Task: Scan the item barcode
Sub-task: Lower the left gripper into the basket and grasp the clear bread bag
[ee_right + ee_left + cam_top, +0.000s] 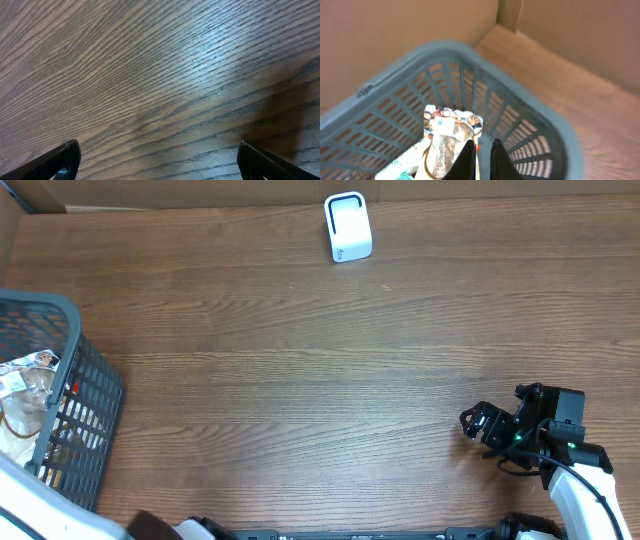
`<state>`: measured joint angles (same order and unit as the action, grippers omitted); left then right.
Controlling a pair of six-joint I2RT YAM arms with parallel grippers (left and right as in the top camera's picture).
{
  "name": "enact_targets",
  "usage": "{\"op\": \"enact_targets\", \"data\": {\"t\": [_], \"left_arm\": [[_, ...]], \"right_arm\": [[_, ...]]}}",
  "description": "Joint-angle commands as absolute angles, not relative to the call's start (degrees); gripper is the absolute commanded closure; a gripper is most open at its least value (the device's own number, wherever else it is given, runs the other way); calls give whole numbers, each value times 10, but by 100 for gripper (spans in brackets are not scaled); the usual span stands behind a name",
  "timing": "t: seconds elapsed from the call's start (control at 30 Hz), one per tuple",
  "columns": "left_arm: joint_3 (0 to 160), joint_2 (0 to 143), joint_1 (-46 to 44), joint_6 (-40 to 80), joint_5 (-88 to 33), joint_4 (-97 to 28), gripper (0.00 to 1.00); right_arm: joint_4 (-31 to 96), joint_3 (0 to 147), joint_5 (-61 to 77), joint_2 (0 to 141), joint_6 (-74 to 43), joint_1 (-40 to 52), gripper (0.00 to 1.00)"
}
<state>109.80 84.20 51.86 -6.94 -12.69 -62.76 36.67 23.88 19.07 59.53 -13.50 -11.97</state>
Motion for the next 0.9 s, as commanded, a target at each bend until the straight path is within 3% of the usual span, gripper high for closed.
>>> {"op": "enact_targets", "data": {"t": [0.0, 0.03, 0.07, 0.13, 0.2, 0.5, 0.73, 0.87], "left_arm": [[1104, 830, 521, -49, -139, -629, 93], [1103, 832, 522, -34, -131, -634, 82], [1101, 836, 522, -12, -119, -640, 61], [1094, 846, 522, 33, -81, -653, 32], [1073, 866, 522, 76, -20, -666, 23], [962, 913, 552, 75, 7, -629, 17], [805, 913, 613, -62, -81, -506, 17], [746, 917, 615, -133, -102, -434, 3]], "right_arm": [[363, 238, 189, 595, -137, -117, 0], [363, 238, 189, 595, -137, -117, 0], [363, 238, 189, 595, -137, -117, 0], [363, 238, 189, 595, -137, -117, 0], [363, 238, 189, 595, -137, -117, 0], [363, 238, 189, 595, -137, -117, 0], [363, 238, 189, 595, -137, -117, 0], [363, 238, 189, 595, -137, -117, 0]]}}
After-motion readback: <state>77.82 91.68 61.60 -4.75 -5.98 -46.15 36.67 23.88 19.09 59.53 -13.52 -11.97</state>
